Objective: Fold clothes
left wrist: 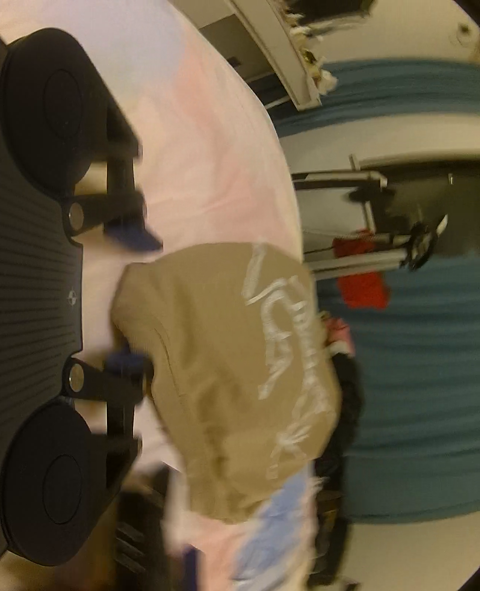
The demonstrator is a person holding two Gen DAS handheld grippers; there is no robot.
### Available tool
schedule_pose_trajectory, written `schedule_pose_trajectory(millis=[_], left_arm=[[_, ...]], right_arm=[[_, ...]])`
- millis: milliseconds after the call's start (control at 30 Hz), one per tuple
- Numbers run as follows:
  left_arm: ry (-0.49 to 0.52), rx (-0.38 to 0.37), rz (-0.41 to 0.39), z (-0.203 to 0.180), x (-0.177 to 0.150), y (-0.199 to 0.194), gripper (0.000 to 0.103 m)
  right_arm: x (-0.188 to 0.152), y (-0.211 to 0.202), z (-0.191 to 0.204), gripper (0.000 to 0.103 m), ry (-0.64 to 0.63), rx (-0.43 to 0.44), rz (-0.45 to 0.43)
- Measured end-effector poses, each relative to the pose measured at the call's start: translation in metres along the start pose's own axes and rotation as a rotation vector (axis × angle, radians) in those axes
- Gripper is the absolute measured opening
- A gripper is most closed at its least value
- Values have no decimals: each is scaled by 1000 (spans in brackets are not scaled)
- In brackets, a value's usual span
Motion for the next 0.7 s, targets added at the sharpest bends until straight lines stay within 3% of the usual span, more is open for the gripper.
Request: schedule_pose_trajectory(millis=[33,167,300,433,500,567,700], left_arm=[[-35,-1,-15,4,2,-1,15],[-123,11,-109,22,16,-16,11],[-137,20,-170,27,27,-33,11],[-130,23,-181,24,22,-43,10],[-117,25,-182,21,23,-45,10],[-117,15,-199,17,24,-49,9],[-144,1,-258,20,30,-69,9]], right_arm=[[0,0,7,103,-36,11,-3],[4,-4,32,103,-150,42,-86],[10,-8,55,103,-227,31,-195],[23,-14,46,103,-160,-71,-319],[32,-16,25,103,-34,-102,-341],[39,-17,3,103,77,-136,-332],[42,0,-31,103,198,-246,-208]])
Point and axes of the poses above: each gripper's, at about its wrist camera, not at the fingertips, and y roughly the way its jaws point, z to its left, x to its top, the point moved 2 cm from there along y, roughly the way its jaws point, and after that the axes turned 7 degrees about y, right-handed, at the moved point
